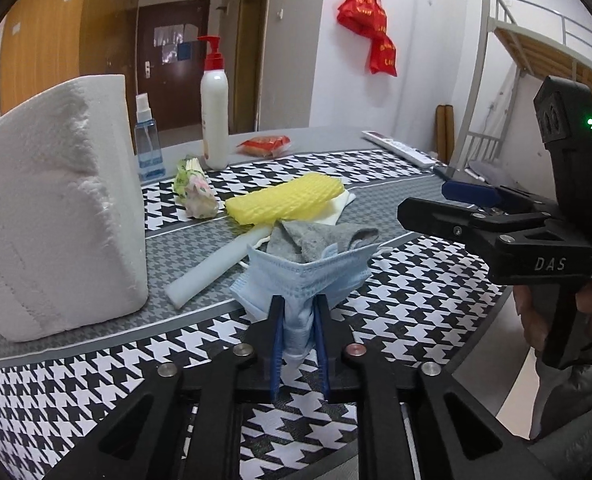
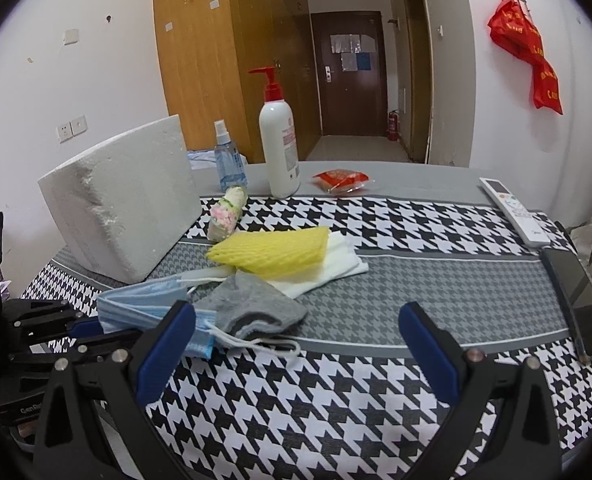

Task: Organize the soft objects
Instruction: 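Lift the blue mask with the left tool while the right tool approaches the grey sock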

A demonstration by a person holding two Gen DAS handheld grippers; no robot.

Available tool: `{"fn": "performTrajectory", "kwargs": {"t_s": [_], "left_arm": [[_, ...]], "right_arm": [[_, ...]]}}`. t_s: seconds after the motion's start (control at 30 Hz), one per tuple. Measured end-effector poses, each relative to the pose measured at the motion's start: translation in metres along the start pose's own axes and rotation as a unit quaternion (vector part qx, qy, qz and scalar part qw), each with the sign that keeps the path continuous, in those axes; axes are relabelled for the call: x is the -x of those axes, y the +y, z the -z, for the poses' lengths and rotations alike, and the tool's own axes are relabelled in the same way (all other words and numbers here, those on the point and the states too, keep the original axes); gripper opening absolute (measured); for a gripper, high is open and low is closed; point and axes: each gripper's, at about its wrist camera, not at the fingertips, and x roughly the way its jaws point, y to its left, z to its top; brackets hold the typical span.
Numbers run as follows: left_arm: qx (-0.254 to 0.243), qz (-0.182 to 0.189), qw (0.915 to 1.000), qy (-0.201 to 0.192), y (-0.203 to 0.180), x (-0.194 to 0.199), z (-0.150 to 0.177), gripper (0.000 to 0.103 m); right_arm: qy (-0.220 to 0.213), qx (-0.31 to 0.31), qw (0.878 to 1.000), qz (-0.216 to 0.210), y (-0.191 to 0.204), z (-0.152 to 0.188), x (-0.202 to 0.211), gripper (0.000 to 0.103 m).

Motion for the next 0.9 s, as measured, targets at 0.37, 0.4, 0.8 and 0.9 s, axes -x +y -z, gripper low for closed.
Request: {"fn": "performTrajectory", "kwargs": {"t_s": [0.37, 0.4, 0.8, 0.9], "left_arm": [[0.004, 0.009, 0.9998, -0.018, 0.008, 0.018, 0.004, 0.009], [0.004, 0.01, 0.9997, -0.02, 0.009, 0.02, 0.004, 0.009], [0.034, -0.012, 0.9984, -0.042, 0.033, 0.037, 0.007, 0.008], [0.044, -0.018, 0.9978, -0.045, 0.038, 0.039, 0.006, 0.008]], "right_arm": [[0.009, 0.003, 1.0, 0.004, 0.01, 0.0, -0.003, 0.103], [0.011, 0.003, 1.0, 0.005, 0.011, 0.0, -0.004, 0.103], [0.027, 0.02, 0.999, -0.002, 0.023, 0.002, -0.01, 0.103], [0.037, 0.025, 0.999, -0.004, 0.027, 0.004, -0.015, 0.103]]}}
